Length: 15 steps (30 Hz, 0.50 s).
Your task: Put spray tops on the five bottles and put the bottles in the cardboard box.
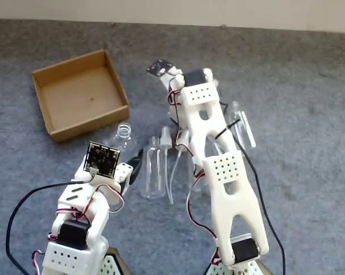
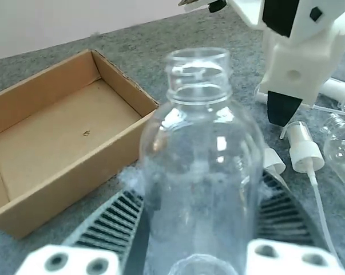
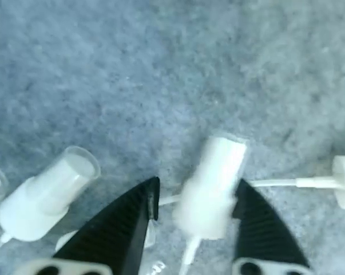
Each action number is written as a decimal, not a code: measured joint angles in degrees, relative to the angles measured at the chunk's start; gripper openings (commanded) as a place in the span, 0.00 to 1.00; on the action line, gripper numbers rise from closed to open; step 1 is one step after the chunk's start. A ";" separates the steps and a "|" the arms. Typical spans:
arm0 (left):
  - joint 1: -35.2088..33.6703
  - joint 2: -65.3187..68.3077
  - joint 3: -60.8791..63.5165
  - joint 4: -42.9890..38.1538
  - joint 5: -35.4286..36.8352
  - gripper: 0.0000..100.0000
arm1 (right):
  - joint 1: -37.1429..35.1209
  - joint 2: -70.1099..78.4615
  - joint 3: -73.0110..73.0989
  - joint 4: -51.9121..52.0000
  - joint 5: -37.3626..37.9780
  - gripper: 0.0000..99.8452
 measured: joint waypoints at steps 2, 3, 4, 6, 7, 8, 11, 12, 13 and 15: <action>0.00 0.00 0.00 0.00 0.00 0.15 | 0.00 0.00 0.00 0.00 0.00 0.03; 0.00 0.00 0.00 0.00 0.00 0.15 | 0.09 0.00 0.00 0.00 0.00 0.02; 0.00 0.00 0.00 0.00 0.00 0.15 | 0.09 0.00 0.00 0.00 0.00 0.01; 0.09 0.00 0.00 0.00 0.00 0.15 | 0.09 0.00 -0.88 0.44 0.00 0.01; 0.09 0.00 0.00 0.00 0.00 0.15 | 0.00 0.00 -1.67 1.23 0.00 0.01; 0.09 0.00 0.00 0.00 0.00 0.15 | -0.09 0.09 -2.64 2.20 0.00 0.01; 0.88 0.00 0.00 -0.18 0.00 0.15 | -0.26 0.18 -7.74 4.22 0.00 0.01; 1.93 0.00 0.00 -0.18 0.00 0.15 | -0.26 -0.09 -10.02 4.40 -0.70 0.01; 3.08 0.00 0.00 -0.18 0.00 0.16 | -0.18 -0.62 -12.13 4.40 -2.20 0.01; 4.92 0.00 0.00 -0.18 0.00 0.16 | 0.00 -2.02 -16.09 4.40 -5.54 0.01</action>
